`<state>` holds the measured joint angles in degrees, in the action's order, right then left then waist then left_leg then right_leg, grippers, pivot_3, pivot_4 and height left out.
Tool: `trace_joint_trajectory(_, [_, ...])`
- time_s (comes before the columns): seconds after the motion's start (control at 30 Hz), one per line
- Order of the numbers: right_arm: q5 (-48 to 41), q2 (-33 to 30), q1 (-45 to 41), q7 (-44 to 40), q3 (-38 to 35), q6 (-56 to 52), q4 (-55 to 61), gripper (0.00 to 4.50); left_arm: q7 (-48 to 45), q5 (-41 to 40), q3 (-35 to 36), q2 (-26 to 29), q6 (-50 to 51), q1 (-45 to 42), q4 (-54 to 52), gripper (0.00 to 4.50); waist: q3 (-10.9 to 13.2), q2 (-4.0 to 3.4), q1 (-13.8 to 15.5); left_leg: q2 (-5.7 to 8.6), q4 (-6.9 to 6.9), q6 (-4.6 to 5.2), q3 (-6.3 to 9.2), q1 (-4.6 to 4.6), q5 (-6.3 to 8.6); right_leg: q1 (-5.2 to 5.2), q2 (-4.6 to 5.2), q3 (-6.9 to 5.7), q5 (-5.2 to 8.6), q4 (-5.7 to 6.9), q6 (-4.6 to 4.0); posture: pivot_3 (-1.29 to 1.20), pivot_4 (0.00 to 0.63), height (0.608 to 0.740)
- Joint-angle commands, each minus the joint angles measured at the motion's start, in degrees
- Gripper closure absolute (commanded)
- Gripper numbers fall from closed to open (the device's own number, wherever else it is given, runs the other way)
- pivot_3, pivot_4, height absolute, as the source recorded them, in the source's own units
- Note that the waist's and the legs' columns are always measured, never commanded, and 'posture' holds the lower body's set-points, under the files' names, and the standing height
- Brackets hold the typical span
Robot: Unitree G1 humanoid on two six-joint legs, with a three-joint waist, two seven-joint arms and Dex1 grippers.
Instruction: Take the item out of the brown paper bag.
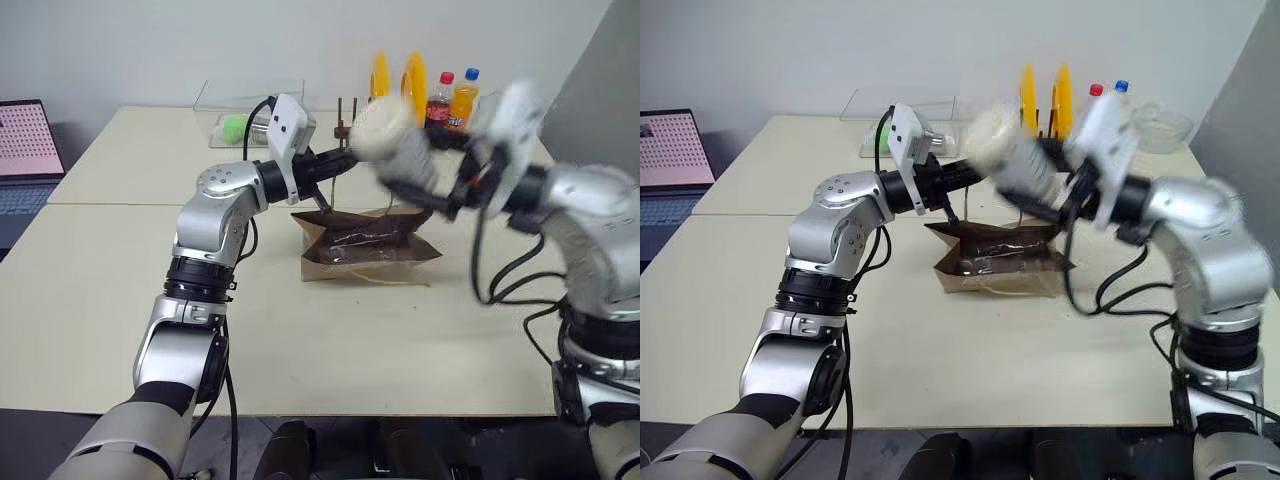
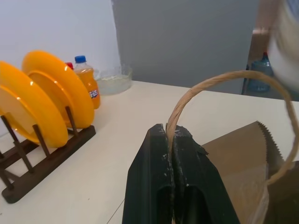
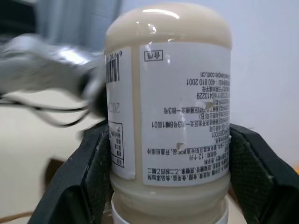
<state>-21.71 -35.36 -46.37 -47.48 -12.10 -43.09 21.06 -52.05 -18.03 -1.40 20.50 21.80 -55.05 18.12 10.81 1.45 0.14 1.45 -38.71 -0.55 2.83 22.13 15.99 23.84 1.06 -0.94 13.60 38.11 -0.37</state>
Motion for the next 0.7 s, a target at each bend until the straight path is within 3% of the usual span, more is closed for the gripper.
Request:
trace_joint_trajectory(0.03, [2.86, -7.01, 2.32, 0.02, -1.95, 3.54, -3.07, 1.44, -0.02, -0.27, 0.57, 0.67, -0.59, -0.7, -2.28, 4.5, 0.0, 0.0, 0.09, 0.0, 0.01, 0.01, -0.02, 0.0, 0.0, 0.0, 0.01, 0.0, 0.0, 0.0, 0.0, 0.0, 0.15, 0.74])
trace_joint_trajectory(0.2, [12.2, -14.77, 9.06, -2.93, 6.51, 17.34, -15.49, 1.44, 0.03, -0.29, 0.41, 0.5, -0.76, -0.93, -2.11, 4.5, 0.0, 0.0, -0.22, 0.0, 0.01, 0.1, -0.22, 0.0, 0.05, 0.0, 0.02, 0.1, 0.01, -0.01, 0.01, 0.0, 0.15, 0.74])
trace_joint_trajectory(0.43, [22.54, -14.84, 9.55, -6.7, 19.21, 31.67, -32.07, 1.44, -0.72, -0.47, 0.33, 0.73, -0.8, -1.08, -2.28, 4.5, 0.03, -0.02, -0.98, -0.05, -0.02, 0.1, -0.55, -0.04, 0.05, 0.29, -0.01, 0.34, 0.01, 0.46, 0.02, 0.0, 0.15, 0.74])
trace_joint_trajectory(0.7, [26.95, -13.9, 5.85, -13.35, 25.95, 35.43, -40.67, 1.44, -0.21, -0.34, 0.54, 1.18, -1.04, -0.69, -2.83, 4.5, 0.05, -0.05, -1.14, -0.05, -0.03, 0.07, -0.51, -0.08, 0.03, 0.3, -0.01, 0.32, 0.01, 0.55, 0.02, 0.0, 0.15, 0.74])
